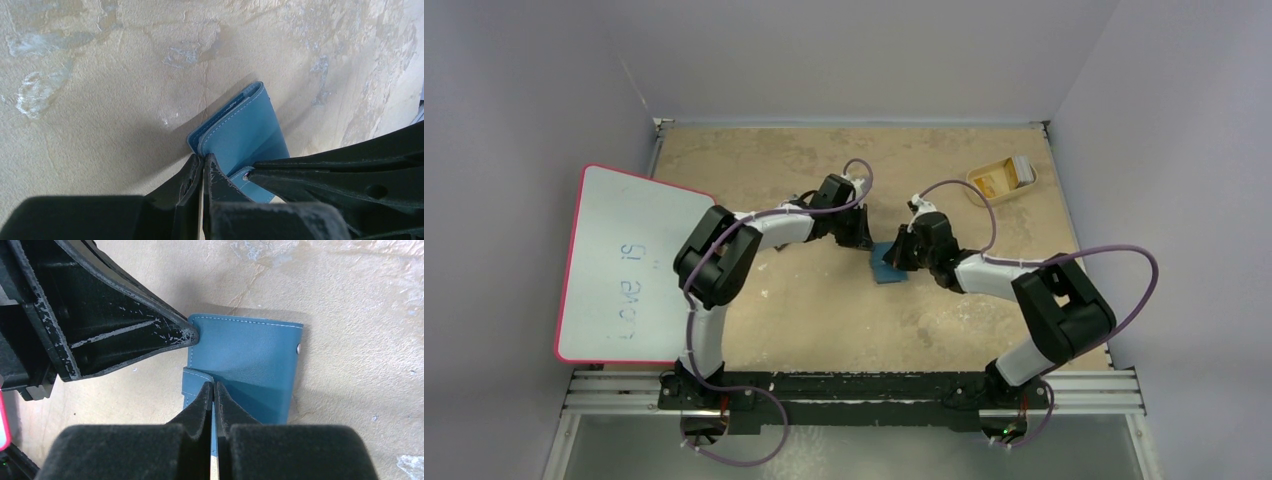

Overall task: Put the credit cards into the card holder
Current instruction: Close the card holder at the center of the board.

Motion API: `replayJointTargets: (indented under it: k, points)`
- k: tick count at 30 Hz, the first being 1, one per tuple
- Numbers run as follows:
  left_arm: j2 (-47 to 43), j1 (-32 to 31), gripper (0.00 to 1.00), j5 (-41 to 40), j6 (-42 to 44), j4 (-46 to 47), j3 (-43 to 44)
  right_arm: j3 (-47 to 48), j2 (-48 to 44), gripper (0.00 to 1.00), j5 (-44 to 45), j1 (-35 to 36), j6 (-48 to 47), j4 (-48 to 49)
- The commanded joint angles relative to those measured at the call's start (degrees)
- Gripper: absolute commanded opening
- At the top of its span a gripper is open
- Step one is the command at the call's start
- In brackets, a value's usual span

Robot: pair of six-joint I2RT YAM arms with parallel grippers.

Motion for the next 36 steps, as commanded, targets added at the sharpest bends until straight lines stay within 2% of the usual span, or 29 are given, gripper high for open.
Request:
replayJointTargets:
  k: [1,7,14,22,27,32,36]
  points:
    - [-0.6,2.5,0.0,-5.5,2.8,-0.8,2.3,-3.9,1.7,0.0,7.3,-0.3,2.6,-8.3]
    - [0.1,2.5,0.0,-5.1,3.4,-2.3,4.3,-0.2,6.6,0.0,7.1,-0.8,4.9,-9.4]
    - [0.0,2.6,0.0,-7.3,4.4,-3.9,4.1,0.1,6.5,0.0,8.2,-1.0,4.4,-11.2]
    - [0.9,5.6,0.0,-6.2,4.9,-6.6,4.8,2.0,10.9,0.0,9.8,-1.0,5.1,-10.4]
    - [-0.3,6.4,0.0,-6.6,5.1,-7.0,2.0,2.7,12.9,0.0,11.2,-1.0,5.8,-10.1]
    - [-2.0,9.4,0.0,-5.0,3.4,-5.1,-0.3,-0.3,12.3,0.0,13.1,-0.8,4.1,-5.0]
    - [-3.0,9.8,0.0,-5.2,3.7,-6.1,0.2,-1.1,10.4,0.0,13.3,2.5,3.0,-1.0]
